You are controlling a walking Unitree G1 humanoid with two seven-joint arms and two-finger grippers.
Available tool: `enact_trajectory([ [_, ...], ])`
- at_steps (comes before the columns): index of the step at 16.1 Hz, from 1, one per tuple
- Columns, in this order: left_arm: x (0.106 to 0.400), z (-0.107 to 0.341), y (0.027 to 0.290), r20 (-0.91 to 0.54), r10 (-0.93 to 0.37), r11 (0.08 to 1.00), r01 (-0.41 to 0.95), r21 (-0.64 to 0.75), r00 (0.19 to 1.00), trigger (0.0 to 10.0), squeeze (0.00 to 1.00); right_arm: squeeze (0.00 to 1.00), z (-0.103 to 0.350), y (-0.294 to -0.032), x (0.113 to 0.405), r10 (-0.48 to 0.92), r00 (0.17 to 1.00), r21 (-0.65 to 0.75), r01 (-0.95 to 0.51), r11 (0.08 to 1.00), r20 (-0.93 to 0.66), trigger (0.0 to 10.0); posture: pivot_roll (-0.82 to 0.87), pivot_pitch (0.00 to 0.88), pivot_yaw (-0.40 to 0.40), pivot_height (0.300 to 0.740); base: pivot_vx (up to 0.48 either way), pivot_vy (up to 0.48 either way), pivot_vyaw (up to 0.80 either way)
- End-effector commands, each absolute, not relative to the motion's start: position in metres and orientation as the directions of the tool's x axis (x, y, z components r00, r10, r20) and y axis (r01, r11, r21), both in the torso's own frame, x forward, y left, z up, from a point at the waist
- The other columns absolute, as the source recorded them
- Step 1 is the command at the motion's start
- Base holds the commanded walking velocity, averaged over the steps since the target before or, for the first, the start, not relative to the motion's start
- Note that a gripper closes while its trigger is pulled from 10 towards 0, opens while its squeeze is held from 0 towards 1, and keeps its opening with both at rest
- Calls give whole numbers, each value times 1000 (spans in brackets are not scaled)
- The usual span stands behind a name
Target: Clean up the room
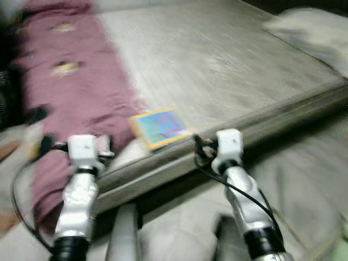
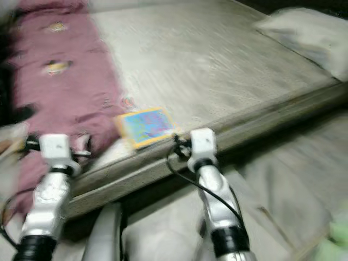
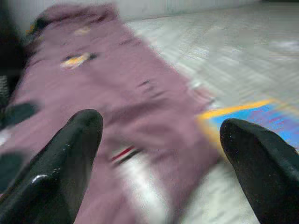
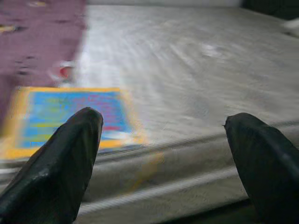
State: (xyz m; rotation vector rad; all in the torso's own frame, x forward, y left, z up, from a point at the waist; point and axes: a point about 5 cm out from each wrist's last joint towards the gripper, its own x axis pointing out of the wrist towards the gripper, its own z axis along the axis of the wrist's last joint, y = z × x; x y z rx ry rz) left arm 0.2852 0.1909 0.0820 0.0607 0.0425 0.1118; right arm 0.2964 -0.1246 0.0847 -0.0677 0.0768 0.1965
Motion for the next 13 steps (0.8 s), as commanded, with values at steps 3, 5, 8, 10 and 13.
enact_trajectory([
  [3,284,80,182,-45,82,995,-79,55,996,10000,0,0,81,-132,296,172,980,-52,-178,983,-102,10000,61,0,1,523,95,0,0],
  [5,285,79,180,-48,86,995,-84,48,995,10000,0,0,81,-132,296,173,980,-51,-179,983,-104,10000,61,0,2,523,0,0,0],
  [8,285,78,180,-60,96,994,-92,56,994,10000,0,0,80,-132,295,173,979,-51,-179,983,-104,10000,60,0,2,523,0,0,0],
  [10,287,75,181,-88,110,994,-107,38,990,10000,0,0,81,-130,295,190,977,-46,-195,980,-99,10000,60,0,2,523,0,0,0],
  [13,294,70,183,-133,159,986,-163,-23,978,10000,0,0,81,-132,294,181,978,-42,-186,982,-103,10000,50,0,-1,499,0,0,0],
])
